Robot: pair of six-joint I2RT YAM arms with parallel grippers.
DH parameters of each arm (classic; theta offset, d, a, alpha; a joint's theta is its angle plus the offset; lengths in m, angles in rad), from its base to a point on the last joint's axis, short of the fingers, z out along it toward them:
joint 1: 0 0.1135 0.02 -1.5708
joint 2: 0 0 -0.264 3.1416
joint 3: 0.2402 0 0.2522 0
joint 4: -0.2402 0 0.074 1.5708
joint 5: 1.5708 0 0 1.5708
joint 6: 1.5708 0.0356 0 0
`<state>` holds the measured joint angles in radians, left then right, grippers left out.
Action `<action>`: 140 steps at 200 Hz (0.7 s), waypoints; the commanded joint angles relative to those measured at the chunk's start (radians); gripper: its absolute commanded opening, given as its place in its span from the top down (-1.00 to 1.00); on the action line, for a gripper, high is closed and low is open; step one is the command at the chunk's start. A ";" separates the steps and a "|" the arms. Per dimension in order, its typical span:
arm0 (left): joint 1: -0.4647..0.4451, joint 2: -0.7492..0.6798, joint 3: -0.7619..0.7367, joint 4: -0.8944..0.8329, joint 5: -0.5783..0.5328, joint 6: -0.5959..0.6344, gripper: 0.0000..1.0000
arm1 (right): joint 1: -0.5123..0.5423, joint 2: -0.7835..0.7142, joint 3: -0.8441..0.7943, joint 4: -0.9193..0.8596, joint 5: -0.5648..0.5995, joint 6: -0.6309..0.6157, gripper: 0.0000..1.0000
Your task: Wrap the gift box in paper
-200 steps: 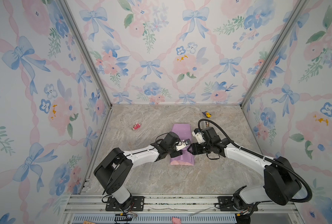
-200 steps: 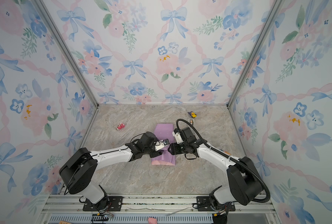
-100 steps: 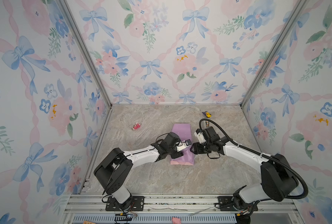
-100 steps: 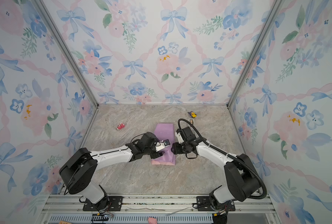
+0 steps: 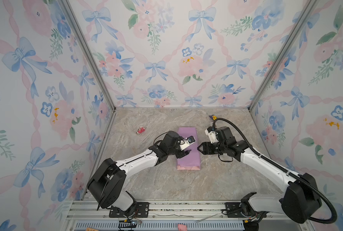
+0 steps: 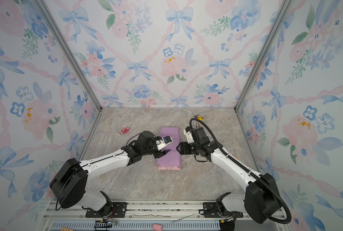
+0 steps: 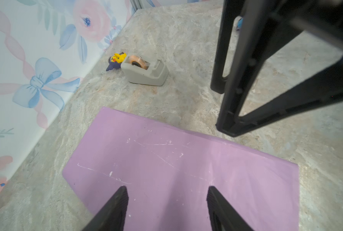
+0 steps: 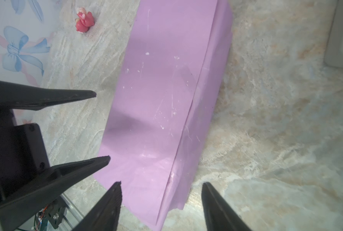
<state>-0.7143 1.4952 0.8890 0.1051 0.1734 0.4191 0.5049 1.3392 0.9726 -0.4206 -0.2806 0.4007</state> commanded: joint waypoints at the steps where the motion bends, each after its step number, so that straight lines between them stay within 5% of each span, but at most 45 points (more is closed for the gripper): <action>1: 0.013 0.043 0.020 -0.033 -0.037 0.003 -0.29 | 0.015 0.088 0.080 -0.076 -0.007 0.021 -0.30; 90: 0.016 0.122 0.036 -0.075 -0.050 -0.010 -0.29 | 0.030 0.270 0.099 -0.166 0.114 -0.003 -0.01; 140: 0.032 0.061 0.022 0.001 0.110 -0.017 -0.35 | 0.026 0.262 0.072 -0.127 0.094 0.001 0.07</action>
<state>-0.6922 1.6028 0.9211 0.0578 0.1814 0.4129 0.5377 1.6009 1.0794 -0.5304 -0.2089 0.4034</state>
